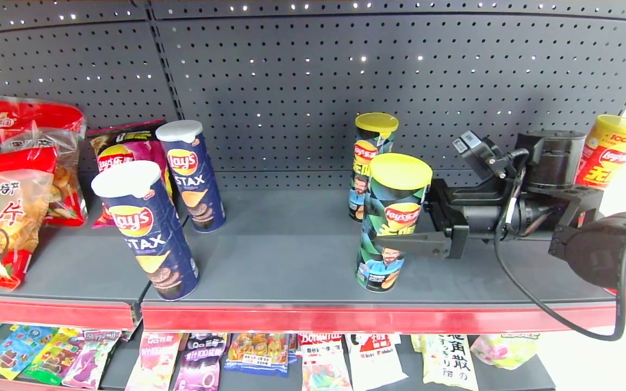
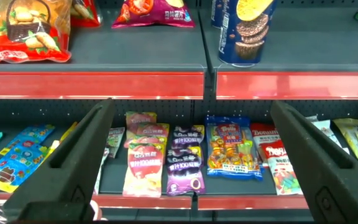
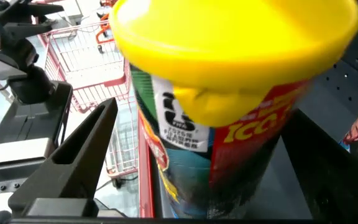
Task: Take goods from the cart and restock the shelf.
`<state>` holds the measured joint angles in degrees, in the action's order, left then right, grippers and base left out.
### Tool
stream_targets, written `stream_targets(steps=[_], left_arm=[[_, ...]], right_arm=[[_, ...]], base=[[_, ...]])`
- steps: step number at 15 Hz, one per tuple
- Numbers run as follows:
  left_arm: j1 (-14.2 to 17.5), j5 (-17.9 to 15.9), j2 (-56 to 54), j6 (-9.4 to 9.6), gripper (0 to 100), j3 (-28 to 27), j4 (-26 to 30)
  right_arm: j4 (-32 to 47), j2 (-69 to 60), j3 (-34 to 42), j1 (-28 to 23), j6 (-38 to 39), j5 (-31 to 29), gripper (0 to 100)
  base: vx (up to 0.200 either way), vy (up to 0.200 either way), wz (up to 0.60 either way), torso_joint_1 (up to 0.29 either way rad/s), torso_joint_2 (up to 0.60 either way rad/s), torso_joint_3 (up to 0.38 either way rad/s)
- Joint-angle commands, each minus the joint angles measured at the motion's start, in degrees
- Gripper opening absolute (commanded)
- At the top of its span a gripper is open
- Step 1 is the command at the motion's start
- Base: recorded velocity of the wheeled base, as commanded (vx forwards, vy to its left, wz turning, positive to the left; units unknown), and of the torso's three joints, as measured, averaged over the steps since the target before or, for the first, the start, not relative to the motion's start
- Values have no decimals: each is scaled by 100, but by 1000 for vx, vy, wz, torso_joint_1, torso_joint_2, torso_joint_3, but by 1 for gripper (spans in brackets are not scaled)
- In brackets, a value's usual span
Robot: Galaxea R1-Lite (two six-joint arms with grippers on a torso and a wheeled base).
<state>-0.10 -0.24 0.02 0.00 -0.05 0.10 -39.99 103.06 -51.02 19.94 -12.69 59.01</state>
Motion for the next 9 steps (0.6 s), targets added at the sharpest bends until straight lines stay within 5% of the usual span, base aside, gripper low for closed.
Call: stream_targets(steps=[1,9], left_arm=[[1,-2,-2,0,100,-4,-1],[1,-2,-2,0,100,-4,-1]], right_arm=[[-1,-14,39,10,-32,5,100],[17,4,-13,-17,56,-364,100]], base=[[0,0,0,0,0,0],[0,0,0,0,0,0]])
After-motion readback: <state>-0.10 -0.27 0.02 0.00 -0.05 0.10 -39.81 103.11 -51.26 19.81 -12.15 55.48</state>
